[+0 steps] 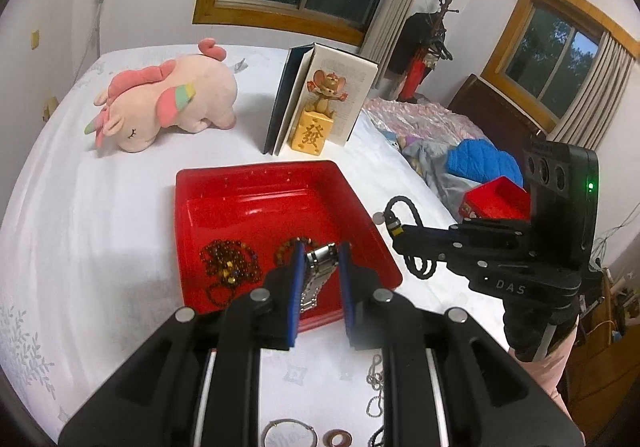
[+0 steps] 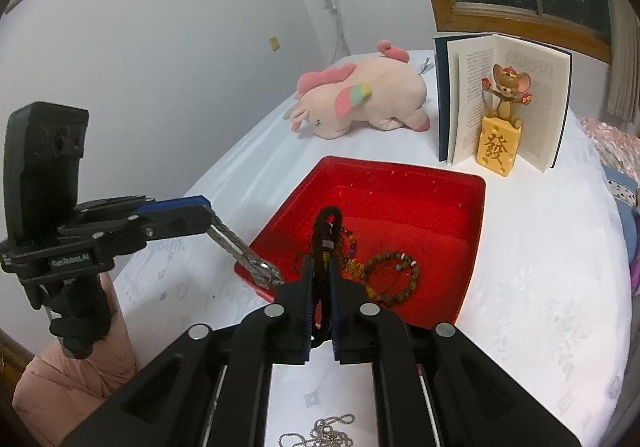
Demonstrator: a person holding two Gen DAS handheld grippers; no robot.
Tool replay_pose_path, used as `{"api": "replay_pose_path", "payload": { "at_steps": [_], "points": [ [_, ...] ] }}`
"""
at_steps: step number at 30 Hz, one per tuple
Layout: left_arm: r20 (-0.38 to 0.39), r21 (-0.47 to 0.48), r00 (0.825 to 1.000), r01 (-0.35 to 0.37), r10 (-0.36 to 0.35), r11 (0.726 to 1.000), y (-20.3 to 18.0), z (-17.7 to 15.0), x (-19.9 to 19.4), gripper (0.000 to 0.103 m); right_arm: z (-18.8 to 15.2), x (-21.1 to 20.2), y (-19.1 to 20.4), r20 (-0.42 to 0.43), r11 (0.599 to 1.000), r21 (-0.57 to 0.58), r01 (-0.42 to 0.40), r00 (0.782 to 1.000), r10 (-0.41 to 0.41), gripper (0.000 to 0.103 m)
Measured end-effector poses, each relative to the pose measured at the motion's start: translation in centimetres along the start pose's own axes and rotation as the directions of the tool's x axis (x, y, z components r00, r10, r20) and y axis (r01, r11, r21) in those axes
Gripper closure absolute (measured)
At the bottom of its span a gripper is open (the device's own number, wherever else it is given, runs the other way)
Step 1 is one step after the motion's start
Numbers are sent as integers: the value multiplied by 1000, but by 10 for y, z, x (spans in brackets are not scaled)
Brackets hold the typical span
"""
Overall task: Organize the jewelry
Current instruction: 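Carry the watch and the black cord over the red tin with both tools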
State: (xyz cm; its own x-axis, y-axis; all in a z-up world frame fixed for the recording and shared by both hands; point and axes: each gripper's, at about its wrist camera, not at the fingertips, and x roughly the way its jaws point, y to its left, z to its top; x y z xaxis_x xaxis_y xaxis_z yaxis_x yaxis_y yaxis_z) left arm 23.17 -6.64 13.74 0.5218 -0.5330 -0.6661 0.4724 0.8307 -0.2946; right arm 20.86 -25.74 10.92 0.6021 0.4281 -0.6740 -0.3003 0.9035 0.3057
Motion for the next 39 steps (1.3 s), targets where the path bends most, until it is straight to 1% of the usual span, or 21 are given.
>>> {"api": "replay_pose_path", "payload": {
  "at_steps": [13,27,30,39],
  "points": [
    [-31,-37,999,-14,13,999,24,17,29,88,13,17,-23,-11,998,39,41,999,-41,96],
    [-89,-69,996,-35,29,997,48,22,64,87,15,47,-48,-61,992,79,101,994,-96,96],
    [-101,-74,994,-36,29,997,51,23,71,87,16,54,-53,-73,988,84,126,990,-120,96],
    [-145,-91,989,-44,30,995,64,22,94,87,14,71,-60,-114,986,88,142,985,-131,96]
  ]
}}
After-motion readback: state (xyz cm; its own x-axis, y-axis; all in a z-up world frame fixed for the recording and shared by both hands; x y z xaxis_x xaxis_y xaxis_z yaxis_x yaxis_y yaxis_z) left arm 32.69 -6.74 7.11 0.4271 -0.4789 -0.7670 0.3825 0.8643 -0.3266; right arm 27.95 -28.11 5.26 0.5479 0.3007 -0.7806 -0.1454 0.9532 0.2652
